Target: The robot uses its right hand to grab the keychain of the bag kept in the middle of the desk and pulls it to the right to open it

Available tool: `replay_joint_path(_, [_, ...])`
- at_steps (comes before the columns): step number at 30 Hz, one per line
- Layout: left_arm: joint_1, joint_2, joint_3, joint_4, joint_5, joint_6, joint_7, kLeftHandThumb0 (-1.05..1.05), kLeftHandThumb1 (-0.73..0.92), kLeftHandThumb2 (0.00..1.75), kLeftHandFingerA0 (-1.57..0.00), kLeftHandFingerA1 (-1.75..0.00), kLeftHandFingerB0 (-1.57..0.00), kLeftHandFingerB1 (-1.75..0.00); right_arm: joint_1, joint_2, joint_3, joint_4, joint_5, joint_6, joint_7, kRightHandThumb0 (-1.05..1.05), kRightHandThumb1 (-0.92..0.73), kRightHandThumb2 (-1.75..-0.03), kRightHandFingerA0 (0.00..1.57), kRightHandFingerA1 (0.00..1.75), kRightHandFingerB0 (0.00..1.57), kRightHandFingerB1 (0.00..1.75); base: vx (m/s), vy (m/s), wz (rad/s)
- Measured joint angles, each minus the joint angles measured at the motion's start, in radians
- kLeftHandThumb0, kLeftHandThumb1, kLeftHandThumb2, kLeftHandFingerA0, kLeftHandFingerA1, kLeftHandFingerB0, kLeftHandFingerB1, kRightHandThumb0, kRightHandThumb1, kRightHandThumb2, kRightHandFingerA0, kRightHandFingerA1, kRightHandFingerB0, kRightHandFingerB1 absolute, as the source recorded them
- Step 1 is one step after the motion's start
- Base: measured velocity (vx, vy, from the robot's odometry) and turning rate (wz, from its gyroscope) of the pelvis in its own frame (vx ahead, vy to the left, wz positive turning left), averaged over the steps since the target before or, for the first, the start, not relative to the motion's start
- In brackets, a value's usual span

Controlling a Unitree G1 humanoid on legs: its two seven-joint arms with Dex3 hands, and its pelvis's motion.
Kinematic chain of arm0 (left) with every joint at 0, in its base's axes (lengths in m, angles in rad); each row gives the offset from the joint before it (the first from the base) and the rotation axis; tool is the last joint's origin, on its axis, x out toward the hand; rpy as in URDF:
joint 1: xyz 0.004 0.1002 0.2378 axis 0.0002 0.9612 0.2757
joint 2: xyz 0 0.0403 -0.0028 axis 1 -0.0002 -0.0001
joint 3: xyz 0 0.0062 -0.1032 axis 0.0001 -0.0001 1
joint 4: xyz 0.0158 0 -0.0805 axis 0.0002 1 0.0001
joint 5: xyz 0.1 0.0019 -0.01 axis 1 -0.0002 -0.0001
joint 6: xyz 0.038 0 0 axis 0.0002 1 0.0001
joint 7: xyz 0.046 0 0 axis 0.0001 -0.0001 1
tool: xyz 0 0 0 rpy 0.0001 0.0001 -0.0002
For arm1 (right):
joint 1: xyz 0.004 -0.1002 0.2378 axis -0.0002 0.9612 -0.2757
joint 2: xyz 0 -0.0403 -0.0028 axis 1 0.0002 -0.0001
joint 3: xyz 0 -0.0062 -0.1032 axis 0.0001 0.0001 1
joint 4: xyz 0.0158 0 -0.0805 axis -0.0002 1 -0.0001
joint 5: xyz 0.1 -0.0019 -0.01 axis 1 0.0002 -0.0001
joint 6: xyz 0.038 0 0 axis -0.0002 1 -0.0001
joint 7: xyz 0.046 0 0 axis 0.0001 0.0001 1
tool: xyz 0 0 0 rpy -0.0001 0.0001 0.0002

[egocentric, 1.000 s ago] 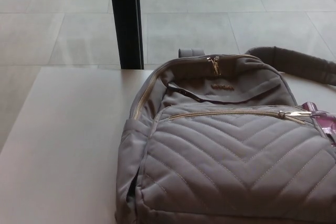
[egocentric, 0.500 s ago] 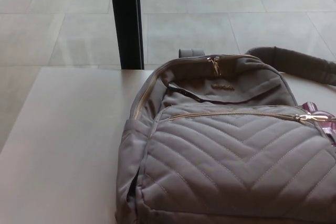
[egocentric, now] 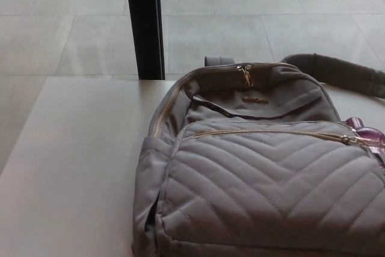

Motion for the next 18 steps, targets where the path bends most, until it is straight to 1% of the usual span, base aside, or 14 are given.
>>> replay_joint_path(1, [-0.001,0.000,-0.003,0.002,0.001,-0.001,0.001,-0.72,0.61,0.58,-0.66,-0.69,-0.59,-0.58,0.006,0.000,-0.004,-0.001,0.002,0.000,0.000,-0.16,-0.48,-1.00,1.20,1.32,0.89,0.98,0.00,0.000,0.00])
replay_joint_path(4, [-0.003,0.000,-0.006,0.010,0.002,-0.002,0.002,-0.72,0.61,0.59,-0.66,-0.67,-0.59,-0.57,0.014,0.004,-0.005,-0.015,0.009,0.013,0.001,-0.13,-0.47,-0.96,1.21,1.32,0.90,0.96,0.00,0.000,0.00])
replay_joint_path(5, [-0.005,0.000,-0.007,0.014,0.003,-0.003,0.002,-0.71,0.61,0.59,-0.63,-0.68,-0.57,-0.58,0.019,0.006,-0.005,-0.025,0.012,0.018,0.001,-0.06,-0.48,-0.94,1.19,1.34,0.90,1.09,0.00,0.000,0.00])
replay_joint_path(6, [-0.005,0.000,-0.006,0.017,0.002,-0.003,0.002,-0.73,0.60,0.58,-0.63,-0.69,-0.58,-0.58,0.022,0.010,-0.005,-0.031,0.018,0.018,0.002,-0.02,-0.53,-0.97,1.17,1.38,0.84,1.10,0.00,0.000,0.00])
replay_joint_path(7, [-0.005,0.000,-0.005,0.018,0.001,-0.003,0.001,-0.72,0.59,0.58,-0.64,-0.70,-0.58,-0.59,0.027,0.015,-0.005,-0.039,0.028,0.019,0.010,0.02,-0.64,-0.85,0.84,1.69,0.68,1.25,0.00,0.000,0.00])
replay_joint_path(8, [-0.005,0.000,-0.003,0.019,0.001,-0.003,0.001,-0.74,0.60,0.58,-0.65,-0.70,-0.58,-0.59,0.030,0.018,-0.004,-0.040,0.043,0.014,0.017,-0.07,-0.80,-0.63,0.81,1.56,0.60,0.88,0.00,0.000,0.00])
replay_joint_path(9, [-0.005,0.000,-0.003,0.020,0.001,-0.003,0.001,-0.73,0.61,0.58,-0.64,-0.69,-0.57,-0.58,0.030,0.018,-0.003,-0.040,0.052,0.011,0.024,-0.19,-0.70,-0.59,0.64,1.35,0.44,0.53,0.00,0.000,0.00])
replay_joint_path(10, [-0.005,0.000,-0.003,0.021,0.001,-0.004,0.001,-0.73,0.61,0.58,-0.64,-0.69,-0.57,-0.58,0.030,0.019,-0.003,-0.041,0.066,0.010,0.037,-0.19,-0.70,-0.59,0.64,1.35,0.44,0.53,0.00,0.000,0.00])
replay_joint_path(11, [-0.005,0.000,-0.004,0.021,0.001,-0.004,0.001,-0.71,0.58,0.58,-0.64,-0.69,-0.58,-0.58,0.030,0.020,-0.003,-0.042,0.082,0.011,0.051,-0.35,-0.67,-0.59,0.41,0.91,0.21,0.34,0.00,0.000,0.00])
replay_joint_path(12, [-0.005,0.000,-0.003,0.022,0.001,-0.004,0.001,-0.72,0.59,0.58,-0.65,-0.67,-0.57,-0.57,0.032,0.020,-0.001,-0.047,0.094,0.013,0.064,-0.49,-0.52,-0.73,0.14,0.52,0.07,0.37,0.00,0.000,0.00])
replay_joint_path(13, [-0.005,0.000,-0.003,0.022,0.001,-0.004,0.001,-0.71,0.60,0.58,-0.66,-0.68,-0.56,-0.56,0.034,0.020,0.000,-0.051,0.099,0.015,0.072,-0.85,-0.53,-0.85,0.00,0.13,0.00,0.00,0.00,0.000,0.00])
replay_joint_path(14, [-0.005,0.000,-0.003,0.022,0.001,-0.004,0.001,-0.74,0.62,0.58,-0.67,-0.68,-0.56,-0.56,0.041,0.020,0.002,-0.066,0.109,0.021,0.088,-0.73,-0.62,-0.59,0.00,0.00,0.00,0.01,0.00,0.000,0.00])
replay_joint_path(16, [-0.003,-0.001,-0.003,0.021,0.001,-0.005,0.002,-0.71,0.60,0.58,-0.67,-0.69,-0.58,-0.57,0.060,0.020,0.003,-0.106,0.124,0.037,0.115,-0.78,-0.63,-0.59,0.00,0.00,0.00,0.00,0.00,0.000,0.00])
replay_joint_path(18, [-0.001,-0.001,-0.003,0.020,0.001,-0.005,0.002,-0.73,0.61,0.59,-0.66,-0.71,-0.56,-0.58,0.080,0.020,0.003,-0.150,0.145,0.057,0.145,-0.81,-0.57,-0.74,0.00,0.00,0.00,0.00,0.00,0.000,0.00])
